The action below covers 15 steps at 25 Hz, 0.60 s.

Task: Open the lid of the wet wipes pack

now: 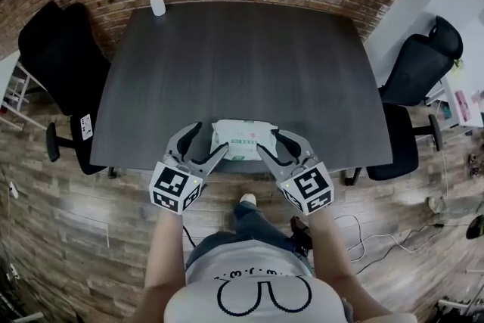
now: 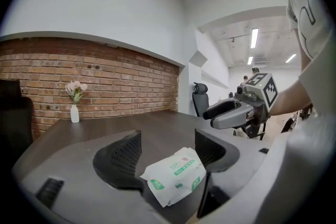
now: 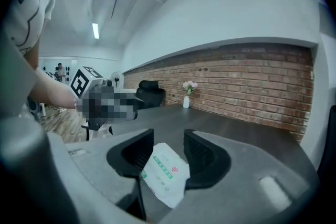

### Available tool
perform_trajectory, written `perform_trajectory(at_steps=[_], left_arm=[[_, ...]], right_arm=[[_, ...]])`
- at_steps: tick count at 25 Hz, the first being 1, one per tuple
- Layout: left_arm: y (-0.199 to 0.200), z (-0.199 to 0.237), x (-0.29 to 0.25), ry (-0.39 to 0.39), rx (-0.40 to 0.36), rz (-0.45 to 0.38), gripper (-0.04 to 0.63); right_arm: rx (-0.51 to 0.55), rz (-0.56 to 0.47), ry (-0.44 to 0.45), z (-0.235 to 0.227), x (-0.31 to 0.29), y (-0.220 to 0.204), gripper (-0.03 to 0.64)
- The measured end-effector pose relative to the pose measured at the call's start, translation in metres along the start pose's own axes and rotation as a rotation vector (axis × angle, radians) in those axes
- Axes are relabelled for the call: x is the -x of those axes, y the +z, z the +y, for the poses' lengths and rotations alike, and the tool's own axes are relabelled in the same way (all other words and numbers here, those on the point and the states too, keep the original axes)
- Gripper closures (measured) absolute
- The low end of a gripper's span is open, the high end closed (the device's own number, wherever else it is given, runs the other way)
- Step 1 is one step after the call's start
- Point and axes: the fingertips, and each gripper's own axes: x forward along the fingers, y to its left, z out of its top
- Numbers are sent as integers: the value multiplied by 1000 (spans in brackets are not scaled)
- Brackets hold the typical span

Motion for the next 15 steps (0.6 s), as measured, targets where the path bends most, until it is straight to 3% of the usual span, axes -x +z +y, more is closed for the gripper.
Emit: perform_trajectory(at_steps=[9,15], left_arm=[[-50,8,-41,-40,48,130,282],[-92,5,-55,-148,67,256,284]], right_arm=[[20,117,197,-6,-50,-47,439],[29,226,295,7,-79,-80,423]])
